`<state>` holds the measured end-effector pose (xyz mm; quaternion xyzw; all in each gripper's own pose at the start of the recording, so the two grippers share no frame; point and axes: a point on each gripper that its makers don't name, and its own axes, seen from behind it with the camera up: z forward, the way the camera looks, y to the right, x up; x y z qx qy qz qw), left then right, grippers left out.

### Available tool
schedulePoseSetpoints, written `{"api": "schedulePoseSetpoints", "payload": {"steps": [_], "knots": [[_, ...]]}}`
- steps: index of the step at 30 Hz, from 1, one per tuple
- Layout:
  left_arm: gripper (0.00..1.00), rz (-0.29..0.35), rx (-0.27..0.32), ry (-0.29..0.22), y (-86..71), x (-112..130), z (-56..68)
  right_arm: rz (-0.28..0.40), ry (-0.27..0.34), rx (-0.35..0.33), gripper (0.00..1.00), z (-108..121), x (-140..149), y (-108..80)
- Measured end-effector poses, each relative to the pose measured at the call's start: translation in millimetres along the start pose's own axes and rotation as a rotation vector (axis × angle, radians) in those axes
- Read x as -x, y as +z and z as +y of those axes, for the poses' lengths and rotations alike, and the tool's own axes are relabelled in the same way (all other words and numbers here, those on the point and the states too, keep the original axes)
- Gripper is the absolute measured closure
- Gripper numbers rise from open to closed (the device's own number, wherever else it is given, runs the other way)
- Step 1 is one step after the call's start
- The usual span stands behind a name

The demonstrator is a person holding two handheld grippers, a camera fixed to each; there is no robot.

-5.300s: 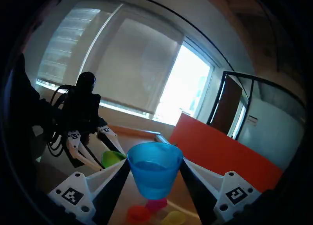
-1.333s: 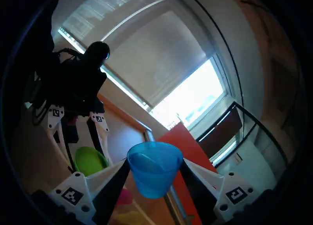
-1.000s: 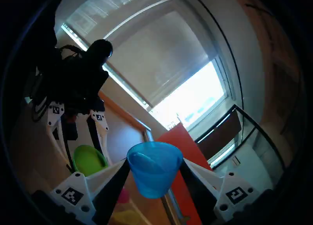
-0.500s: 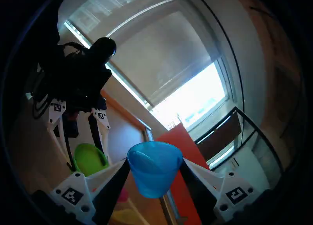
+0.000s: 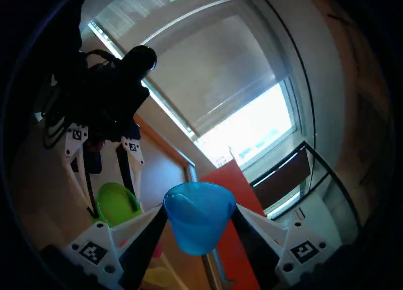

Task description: Pour water

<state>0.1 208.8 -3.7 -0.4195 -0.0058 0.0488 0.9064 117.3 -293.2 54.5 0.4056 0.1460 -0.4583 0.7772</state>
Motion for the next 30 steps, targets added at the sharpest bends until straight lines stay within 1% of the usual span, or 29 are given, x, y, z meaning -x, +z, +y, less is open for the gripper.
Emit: {"api": "schedulePoseSetpoints", "payload": {"steps": [12,30], "knots": [[0.12,-0.002,0.003,0.005,1.1,-0.9,2.0,-0.006,-0.034,0.001,0.10,2.0,-0.7,-0.8],[0.12,0.006,0.002,0.005,2.2,-4.9,1.5,-0.009,-0.071,-0.002,0.10,0.8,-2.7,-0.9]]}}
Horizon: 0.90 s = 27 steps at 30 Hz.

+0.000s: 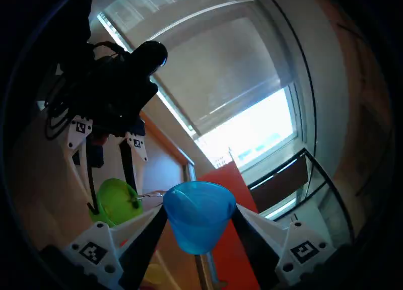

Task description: Pour water

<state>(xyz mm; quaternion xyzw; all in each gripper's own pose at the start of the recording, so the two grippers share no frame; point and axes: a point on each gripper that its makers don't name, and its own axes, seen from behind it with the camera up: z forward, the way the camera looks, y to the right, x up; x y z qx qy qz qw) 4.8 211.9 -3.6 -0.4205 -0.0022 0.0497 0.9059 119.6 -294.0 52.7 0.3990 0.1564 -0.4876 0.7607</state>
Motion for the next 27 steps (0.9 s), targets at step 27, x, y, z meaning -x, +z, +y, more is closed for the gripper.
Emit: {"api": "schedulePoseSetpoints", "payload": {"steps": [27], "knots": [[0.12,0.009,-0.002,0.001,1.1,-5.8,-0.2,-0.003,-0.034,0.009,0.10,6.3,0.2,-0.2]]}}
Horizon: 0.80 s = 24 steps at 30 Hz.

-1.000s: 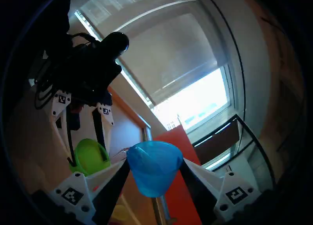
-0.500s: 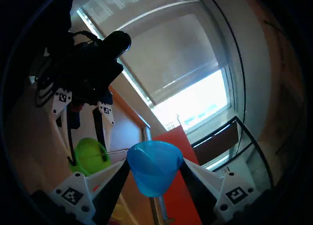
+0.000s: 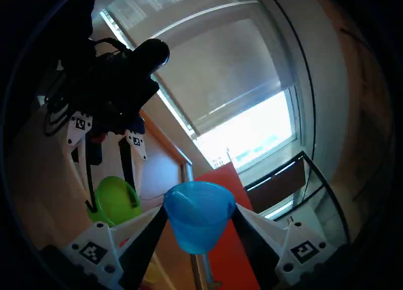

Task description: Pour water

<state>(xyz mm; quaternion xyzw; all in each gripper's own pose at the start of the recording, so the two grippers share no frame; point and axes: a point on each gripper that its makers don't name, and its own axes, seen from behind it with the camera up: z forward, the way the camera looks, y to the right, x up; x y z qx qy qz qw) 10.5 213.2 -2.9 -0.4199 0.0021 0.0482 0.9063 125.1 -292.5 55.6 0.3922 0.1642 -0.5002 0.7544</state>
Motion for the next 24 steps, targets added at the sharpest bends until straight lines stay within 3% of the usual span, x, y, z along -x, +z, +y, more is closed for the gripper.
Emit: {"api": "schedulePoseSetpoints", "payload": {"steps": [24], "knots": [[0.12,0.001,0.001,0.000,0.9,-0.1,1.0,-0.004,-0.036,-0.004,0.10,-0.6,-0.6,1.1]]}}
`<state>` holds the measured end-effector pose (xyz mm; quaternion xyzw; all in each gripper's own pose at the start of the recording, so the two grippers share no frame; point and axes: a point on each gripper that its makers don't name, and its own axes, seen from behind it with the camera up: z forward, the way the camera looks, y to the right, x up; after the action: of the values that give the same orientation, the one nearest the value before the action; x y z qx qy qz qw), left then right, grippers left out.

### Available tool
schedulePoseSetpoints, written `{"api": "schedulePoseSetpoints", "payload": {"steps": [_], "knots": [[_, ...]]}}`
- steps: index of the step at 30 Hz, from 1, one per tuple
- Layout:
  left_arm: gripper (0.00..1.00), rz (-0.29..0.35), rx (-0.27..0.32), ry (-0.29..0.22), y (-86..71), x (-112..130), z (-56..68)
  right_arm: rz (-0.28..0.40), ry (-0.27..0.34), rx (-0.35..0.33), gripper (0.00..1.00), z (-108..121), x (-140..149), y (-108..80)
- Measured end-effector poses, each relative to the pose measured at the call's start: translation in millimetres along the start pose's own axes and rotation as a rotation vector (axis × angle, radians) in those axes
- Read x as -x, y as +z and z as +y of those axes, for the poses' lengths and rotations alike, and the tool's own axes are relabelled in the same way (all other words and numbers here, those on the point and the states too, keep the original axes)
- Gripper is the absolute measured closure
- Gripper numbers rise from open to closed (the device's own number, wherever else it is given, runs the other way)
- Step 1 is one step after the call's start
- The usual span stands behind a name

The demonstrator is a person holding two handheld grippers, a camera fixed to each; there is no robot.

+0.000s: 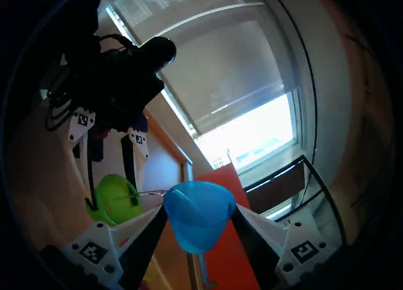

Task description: Pour water

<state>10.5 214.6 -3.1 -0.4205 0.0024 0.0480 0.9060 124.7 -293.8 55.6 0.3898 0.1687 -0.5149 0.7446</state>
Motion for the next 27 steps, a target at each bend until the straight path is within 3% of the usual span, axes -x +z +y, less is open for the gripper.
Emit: {"api": "schedulePoseSetpoints", "payload": {"steps": [27], "knots": [[0.12,-0.003,-0.002,0.001,0.7,0.6,0.6,-0.002,-0.031,0.008,0.10,6.1,-1.3,-0.4]]}}
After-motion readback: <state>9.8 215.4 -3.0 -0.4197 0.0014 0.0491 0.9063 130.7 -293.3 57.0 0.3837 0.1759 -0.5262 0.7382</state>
